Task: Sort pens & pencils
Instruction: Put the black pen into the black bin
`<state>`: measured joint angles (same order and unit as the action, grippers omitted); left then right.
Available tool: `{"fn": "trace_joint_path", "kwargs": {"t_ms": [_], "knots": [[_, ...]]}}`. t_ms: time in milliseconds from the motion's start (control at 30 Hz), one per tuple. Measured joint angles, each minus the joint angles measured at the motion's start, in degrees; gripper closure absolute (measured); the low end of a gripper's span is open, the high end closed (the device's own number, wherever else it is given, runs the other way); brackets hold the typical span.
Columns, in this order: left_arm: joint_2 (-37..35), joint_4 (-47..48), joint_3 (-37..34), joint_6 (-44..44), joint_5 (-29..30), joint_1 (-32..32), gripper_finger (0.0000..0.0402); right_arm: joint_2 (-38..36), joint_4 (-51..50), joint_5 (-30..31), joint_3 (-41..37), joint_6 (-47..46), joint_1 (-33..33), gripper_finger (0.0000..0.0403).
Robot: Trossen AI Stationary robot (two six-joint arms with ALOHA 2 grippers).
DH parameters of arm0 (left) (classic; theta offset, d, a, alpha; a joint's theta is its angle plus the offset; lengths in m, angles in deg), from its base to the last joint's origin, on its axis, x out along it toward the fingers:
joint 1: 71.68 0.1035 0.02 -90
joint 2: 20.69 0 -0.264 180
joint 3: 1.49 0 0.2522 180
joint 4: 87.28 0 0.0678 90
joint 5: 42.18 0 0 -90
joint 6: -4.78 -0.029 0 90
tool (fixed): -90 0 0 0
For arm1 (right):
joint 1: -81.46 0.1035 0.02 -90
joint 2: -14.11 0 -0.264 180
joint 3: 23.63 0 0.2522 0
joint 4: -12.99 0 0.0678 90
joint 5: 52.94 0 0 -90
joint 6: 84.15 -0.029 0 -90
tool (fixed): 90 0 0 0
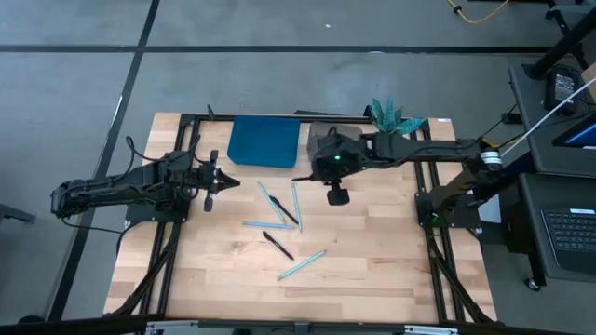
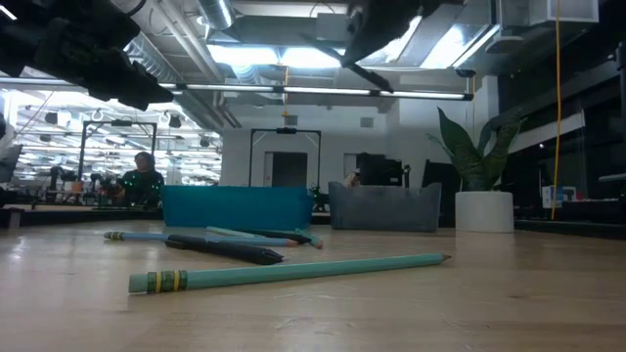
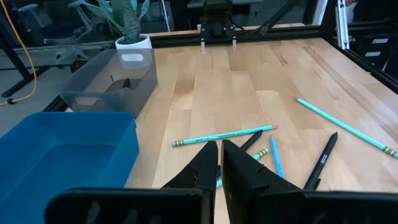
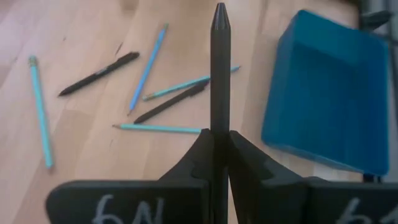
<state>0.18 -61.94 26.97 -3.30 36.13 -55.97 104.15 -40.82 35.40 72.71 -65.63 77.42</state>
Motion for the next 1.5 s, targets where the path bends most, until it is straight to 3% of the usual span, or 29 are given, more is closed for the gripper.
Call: {"fn": "trace_joint_path", "kwargs": {"t_ms": [300,500,933,1133,1500], "knots": [[0.01,-0.04,0.0,0.0,0.02,0.02,0.04,-15.25,22.04,-0.4,-22.15,-0.02,-1.75,0.0374],[0.02,-0.65,0.0,0.02,0.02,0.02,0.039,-21.33,34.35,-4.41,-33.11,-0.27,-5.03,0.0374],[0.02,-0.81,0.0,0.05,0.02,0.02,0.0399,-22.83,61.23,-11.55,-49.4,-2.53,-12.98,0.0374],[0.02,-0.79,0.0,0.02,0.02,0.02,0.0392,-22.81,72.55,-12.06,-56.6,-5.21,-16.36,0.0374],[-0.01,-0.79,0.0,-0.04,0.04,0.02,0.0382,-22.81,83.25,-13.84,-61.34,-6.81,-20.69,0.0374]]}}
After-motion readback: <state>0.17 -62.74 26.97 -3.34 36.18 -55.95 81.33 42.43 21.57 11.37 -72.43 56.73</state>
